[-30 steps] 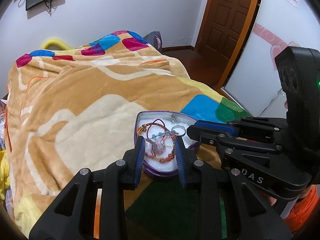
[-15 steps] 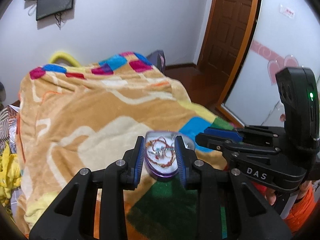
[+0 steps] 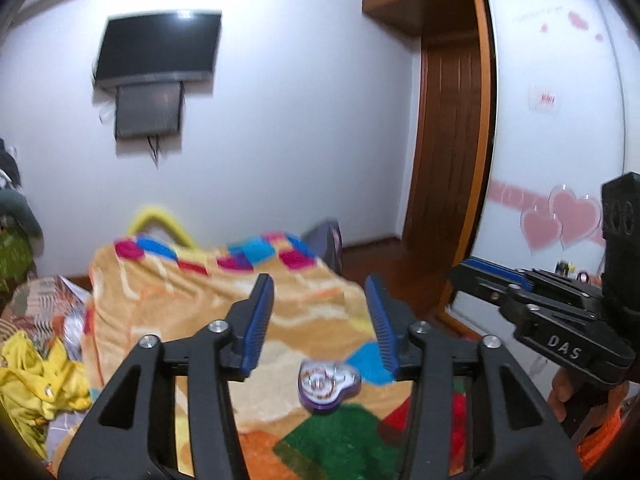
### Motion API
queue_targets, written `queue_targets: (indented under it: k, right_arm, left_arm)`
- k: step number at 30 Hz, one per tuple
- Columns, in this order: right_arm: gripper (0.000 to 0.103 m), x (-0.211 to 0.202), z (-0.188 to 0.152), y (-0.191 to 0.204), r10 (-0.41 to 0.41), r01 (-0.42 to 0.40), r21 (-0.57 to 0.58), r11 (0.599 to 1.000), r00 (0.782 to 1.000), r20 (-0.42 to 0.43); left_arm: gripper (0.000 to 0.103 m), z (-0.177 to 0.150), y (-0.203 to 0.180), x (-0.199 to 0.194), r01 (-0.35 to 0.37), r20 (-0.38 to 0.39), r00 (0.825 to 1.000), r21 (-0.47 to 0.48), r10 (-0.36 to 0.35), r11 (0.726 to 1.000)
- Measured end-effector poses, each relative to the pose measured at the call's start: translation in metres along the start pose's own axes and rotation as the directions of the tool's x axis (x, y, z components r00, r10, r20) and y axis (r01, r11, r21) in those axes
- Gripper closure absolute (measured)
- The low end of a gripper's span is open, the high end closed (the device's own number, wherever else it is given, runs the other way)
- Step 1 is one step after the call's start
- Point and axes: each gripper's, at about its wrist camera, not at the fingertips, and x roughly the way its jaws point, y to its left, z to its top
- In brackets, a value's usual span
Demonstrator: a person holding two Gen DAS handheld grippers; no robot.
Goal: Organize jewelry
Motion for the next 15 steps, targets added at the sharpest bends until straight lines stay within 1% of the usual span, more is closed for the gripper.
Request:
queue_targets:
  k: [3,4,5,6,8,9,10,12,14,15]
  right_arm:
    - [0.084,-0.027,0.005,0.009,-0.023,0.025,-0.019,1.0,0.995,0.094]
    - [0.078,-0.031,0.006,0.011,-0.032,0.034,-0.022,0.999,0.993,0.115]
    - [0.068,-0.037,0.006,0.014,-0.042,0.046,-0.025,0.999,0.989,0.14]
    - [0.064,-0.041,0.006,0.017,-0.056,0.061,-0.027,0.998,0.985,0.165]
    - [0.051,-0.049,0.005,0.023,-0.078,0.087,-0.034,0.996,0.976,0.204]
    - [0.048,-0.05,0.004,0.027,-0.089,0.101,-0.043,0.994,0.972,0.216]
    - [0.043,-0.05,0.002,0.029,-0.1,0.114,-0.05,0.992,0.97,0.223]
    - [0.035,-0.051,-0.001,0.036,-0.134,0.152,-0.058,0.987,0.961,0.242]
    - [0.02,-0.051,-0.005,0.041,-0.161,0.181,-0.057,0.982,0.954,0.255]
    - [0.018,-0.053,-0.006,0.042,-0.172,0.192,-0.053,0.98,0.95,0.261]
  left_arm:
    - [0.046,0.006,-0.006,-0.029,-0.016,0.075,0.997,0.011,0.015,1.0]
    - [0.043,0.007,-0.009,-0.038,-0.025,0.097,0.995,0.019,0.023,1.0]
    - [0.037,0.007,-0.011,-0.044,-0.035,0.115,0.993,0.025,0.032,0.999]
    - [0.034,0.007,-0.013,-0.051,-0.047,0.134,0.99,0.031,0.042,0.998]
    - [0.014,0.005,-0.017,-0.063,-0.051,0.164,0.985,0.028,0.046,0.998]
    - [0.01,0.004,-0.017,-0.068,-0.051,0.175,0.983,0.022,0.047,0.998]
    - [0.007,0.002,-0.018,-0.073,-0.059,0.188,0.981,0.015,0.055,0.998]
    - [0.004,-0.002,-0.019,-0.081,-0.078,0.201,0.977,0.007,0.075,0.997]
    - [0.001,-0.006,-0.021,-0.086,-0.096,0.205,0.974,0.002,0.093,0.995]
    - [0.001,-0.009,-0.021,-0.089,-0.107,0.205,0.973,0.0,0.104,0.994]
